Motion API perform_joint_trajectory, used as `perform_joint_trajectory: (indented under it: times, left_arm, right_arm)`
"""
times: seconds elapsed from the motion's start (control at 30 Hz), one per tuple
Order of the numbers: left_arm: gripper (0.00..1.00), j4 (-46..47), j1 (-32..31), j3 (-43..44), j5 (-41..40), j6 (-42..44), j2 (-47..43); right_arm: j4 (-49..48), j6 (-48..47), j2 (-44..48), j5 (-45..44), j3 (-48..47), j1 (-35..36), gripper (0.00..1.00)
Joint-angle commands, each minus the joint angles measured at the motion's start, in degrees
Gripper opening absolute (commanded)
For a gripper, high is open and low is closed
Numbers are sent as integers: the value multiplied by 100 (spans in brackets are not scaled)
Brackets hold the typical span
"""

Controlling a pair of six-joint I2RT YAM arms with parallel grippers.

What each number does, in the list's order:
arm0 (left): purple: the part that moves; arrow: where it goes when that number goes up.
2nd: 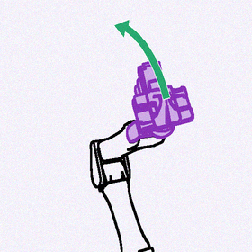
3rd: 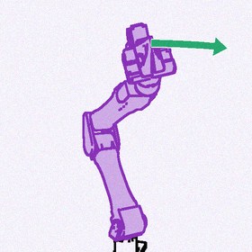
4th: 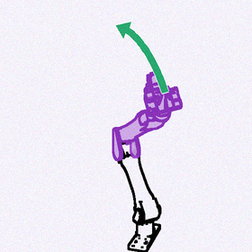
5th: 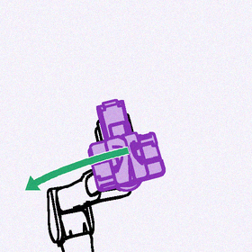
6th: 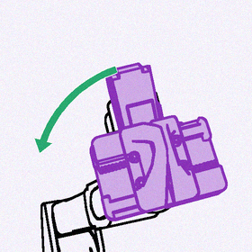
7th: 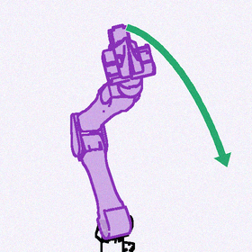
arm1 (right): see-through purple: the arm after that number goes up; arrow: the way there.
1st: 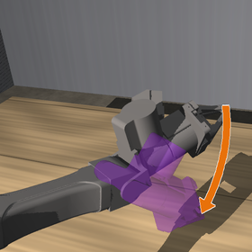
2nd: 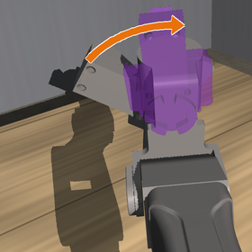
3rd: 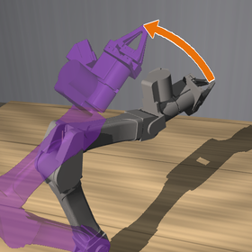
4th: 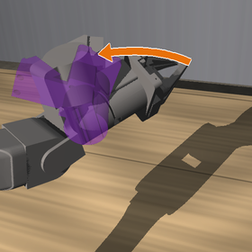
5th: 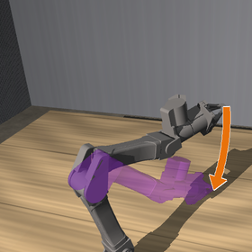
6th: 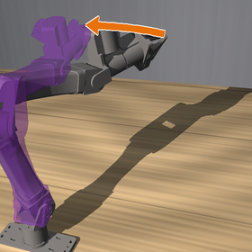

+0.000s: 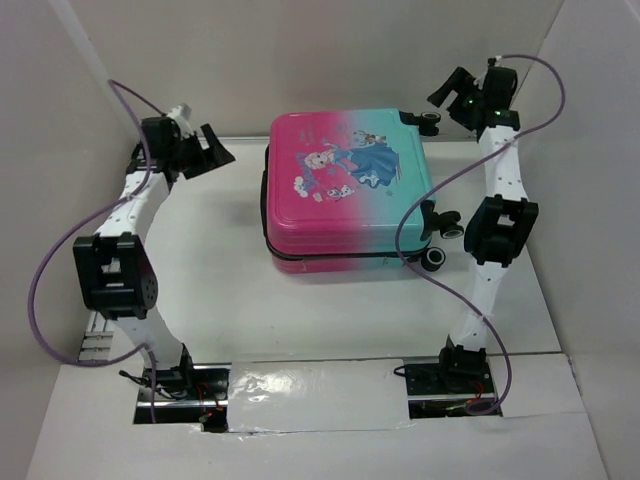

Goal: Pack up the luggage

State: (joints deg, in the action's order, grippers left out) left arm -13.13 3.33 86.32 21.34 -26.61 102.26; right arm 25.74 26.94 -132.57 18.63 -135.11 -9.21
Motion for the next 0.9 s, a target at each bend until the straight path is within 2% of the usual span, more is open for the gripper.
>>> perform_joint_trajectory:
  times: [0.0, 0.1, 0.2, 0.23, 0.3, 0.33, 0.37, 0.43, 0.47, 0.67, 0.77, 0.87]
  left_arm:
    - [91, 117, 229, -106, 45, 218, -891]
    - [91, -6, 308, -229, 229, 270, -1312]
    - [91, -85, 308, -607, 677, 166, -1690]
    - [91, 63, 247, -973, 765, 165, -2040]
    - [91, 64, 72, -1318, 767, 165, -2393]
    - [91, 64, -25, -1590, 705, 165, -2725]
    - [91, -5, -261, -1705, 705, 165, -2868]
    - [91, -155, -508, -2108, 652, 218, -3175]
    - [91, -155, -831, -2276, 504, 218, -3542]
    - [91, -208, -2106, -3595, -384, -19, -4942]
    - [91, -112, -2607, -4061, -508, -256, -5391]
    - [90, 125, -3004, -4395, -569, -546, -5182]
  right_arm:
    - [238, -505, 1250, 114, -51, -142, 100]
    - [379, -505, 1777, 271, 229, -142, 100]
    - [379, -558, 2629, 404, 1256, -142, 100]
    - [379, -628, 3206, 404, 2051, -142, 100]
    - [152, -760, 3850, 343, 2907, -142, 100]
    - [73, -830, 4184, 343, 3729, -142, 100]
    - [20, -935, 4857, 343, 4094, -73, 98]
    - [-51, -1006, 5493, 290, 4780, -10, 97]
    - [-51, -1059, 6123, 377, 5427, 85, 94]
    - [89, -999, 8164, 667, 7319, 648, 82]
    - [10, -779, 8921, 704, 8233, 877, 77]
    - [80, -646, 9100, 703, 8650, 1018, 72]
